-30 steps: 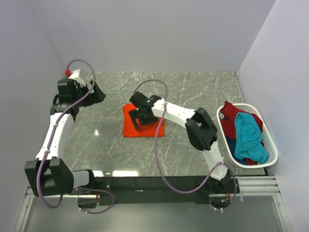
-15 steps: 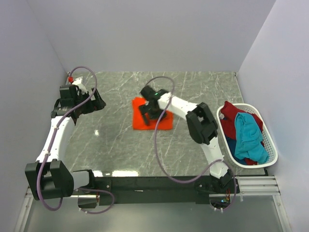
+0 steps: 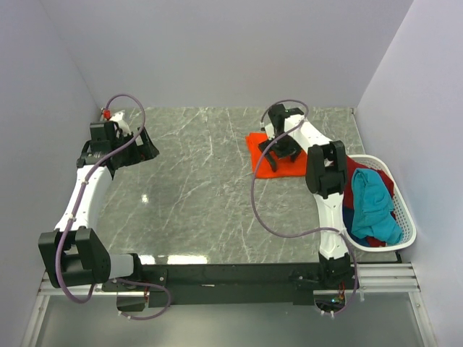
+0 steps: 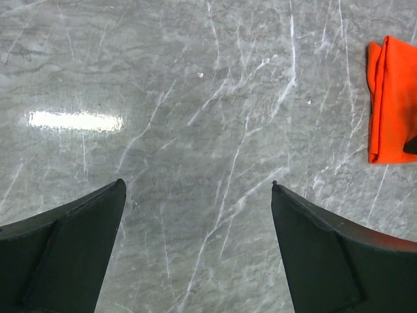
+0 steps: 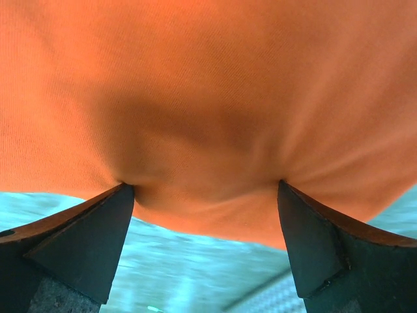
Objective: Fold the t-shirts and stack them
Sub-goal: Neatly place the folded tshirt to the corner
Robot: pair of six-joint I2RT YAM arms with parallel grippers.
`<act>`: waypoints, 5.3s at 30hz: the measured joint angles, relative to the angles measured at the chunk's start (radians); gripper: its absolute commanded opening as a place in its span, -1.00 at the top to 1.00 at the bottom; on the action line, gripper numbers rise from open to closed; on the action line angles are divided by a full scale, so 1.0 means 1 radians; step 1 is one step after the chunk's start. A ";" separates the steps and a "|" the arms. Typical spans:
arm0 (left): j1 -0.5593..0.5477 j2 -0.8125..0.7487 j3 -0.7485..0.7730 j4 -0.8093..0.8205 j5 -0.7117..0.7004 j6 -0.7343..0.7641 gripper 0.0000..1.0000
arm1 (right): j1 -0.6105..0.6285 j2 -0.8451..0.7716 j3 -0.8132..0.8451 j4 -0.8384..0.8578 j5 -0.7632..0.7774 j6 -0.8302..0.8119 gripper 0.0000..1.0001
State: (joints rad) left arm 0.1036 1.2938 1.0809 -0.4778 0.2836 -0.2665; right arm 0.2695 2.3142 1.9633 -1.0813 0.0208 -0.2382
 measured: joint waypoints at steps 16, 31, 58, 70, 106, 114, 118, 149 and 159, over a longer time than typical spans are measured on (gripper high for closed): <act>0.000 0.000 0.004 -0.003 0.008 0.000 -0.99 | -0.194 0.097 0.168 -0.097 0.150 -0.290 -0.93; 0.003 0.000 0.004 -0.016 0.027 0.010 -0.99 | -0.263 -0.027 0.066 -0.061 -0.101 -0.332 -0.93; 0.005 -0.001 0.004 -0.027 0.043 0.018 -0.99 | -0.107 0.132 0.225 -0.022 -0.107 -0.347 -0.75; 0.006 -0.001 0.004 -0.029 0.043 0.018 -0.99 | -0.206 0.197 0.341 -0.013 -0.069 -0.063 -0.82; 0.018 -0.067 -0.015 -0.040 0.043 0.010 -0.99 | -0.145 -0.212 -0.344 0.172 -0.037 0.434 -0.60; 0.018 -0.065 -0.015 -0.048 0.039 0.011 -0.99 | -0.155 -0.137 -0.259 0.243 -0.041 0.512 -0.57; 0.018 -0.065 -0.015 -0.055 0.033 0.014 -0.99 | -0.179 -0.092 -0.185 0.265 -0.041 0.529 -0.52; 0.021 -0.029 -0.015 -0.066 0.032 0.018 -0.99 | -0.289 0.160 0.223 0.355 -0.022 0.486 -0.53; 0.021 -0.019 -0.014 -0.066 0.033 0.018 -0.99 | -0.285 0.170 0.230 0.378 -0.074 0.466 -0.53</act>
State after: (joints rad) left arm 0.1249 1.2747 1.0664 -0.5438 0.3168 -0.2485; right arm -0.0154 2.4844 2.1937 -0.7036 -0.0528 0.2279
